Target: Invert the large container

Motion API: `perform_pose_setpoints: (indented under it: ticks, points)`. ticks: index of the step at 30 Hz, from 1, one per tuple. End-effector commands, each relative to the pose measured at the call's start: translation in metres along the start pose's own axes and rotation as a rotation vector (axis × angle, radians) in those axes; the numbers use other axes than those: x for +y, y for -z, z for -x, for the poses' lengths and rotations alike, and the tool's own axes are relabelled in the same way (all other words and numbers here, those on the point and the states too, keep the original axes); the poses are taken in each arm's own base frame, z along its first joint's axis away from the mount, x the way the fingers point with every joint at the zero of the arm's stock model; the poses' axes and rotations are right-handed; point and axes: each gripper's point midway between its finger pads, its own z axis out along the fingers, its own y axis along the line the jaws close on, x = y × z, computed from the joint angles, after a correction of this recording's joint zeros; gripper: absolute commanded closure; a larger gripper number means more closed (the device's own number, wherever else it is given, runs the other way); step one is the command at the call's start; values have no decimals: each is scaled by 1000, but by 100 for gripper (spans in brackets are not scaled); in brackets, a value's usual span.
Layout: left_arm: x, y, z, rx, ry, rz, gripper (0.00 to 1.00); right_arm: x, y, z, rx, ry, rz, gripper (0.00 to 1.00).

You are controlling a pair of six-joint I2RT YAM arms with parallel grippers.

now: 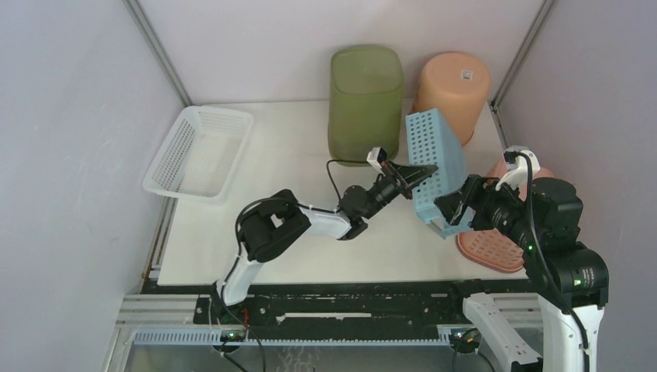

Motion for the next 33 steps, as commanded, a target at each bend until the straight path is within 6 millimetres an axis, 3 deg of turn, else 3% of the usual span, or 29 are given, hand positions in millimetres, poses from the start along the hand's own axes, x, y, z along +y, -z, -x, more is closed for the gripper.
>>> perform_pose_setpoints:
  ticks: [1,9,15,18,22,27,28,31,33]
  points:
    - [-38,-20,-22,49,131,-176,100,2,-3,9,-27,23,13,8]
    - [23,4,-17,14,157,-32,98,1,-4,5,-19,23,13,8]
    - [63,34,-10,-9,144,94,76,1,-8,0,-11,13,26,8]
    - [74,48,-9,-10,130,140,58,1,-10,-3,-5,9,32,8]
    - [87,66,-8,-2,112,201,48,1,-13,-6,3,3,41,8]
    - [109,109,7,-11,72,328,43,2,-23,-13,29,-11,68,8]
    - [113,119,10,-3,55,355,32,2,-25,-15,36,-15,75,8]
    - [121,150,19,16,0,442,19,4,-32,-20,52,-23,98,8]
    - [126,172,29,5,-28,504,15,3,-38,-25,66,-28,108,8]
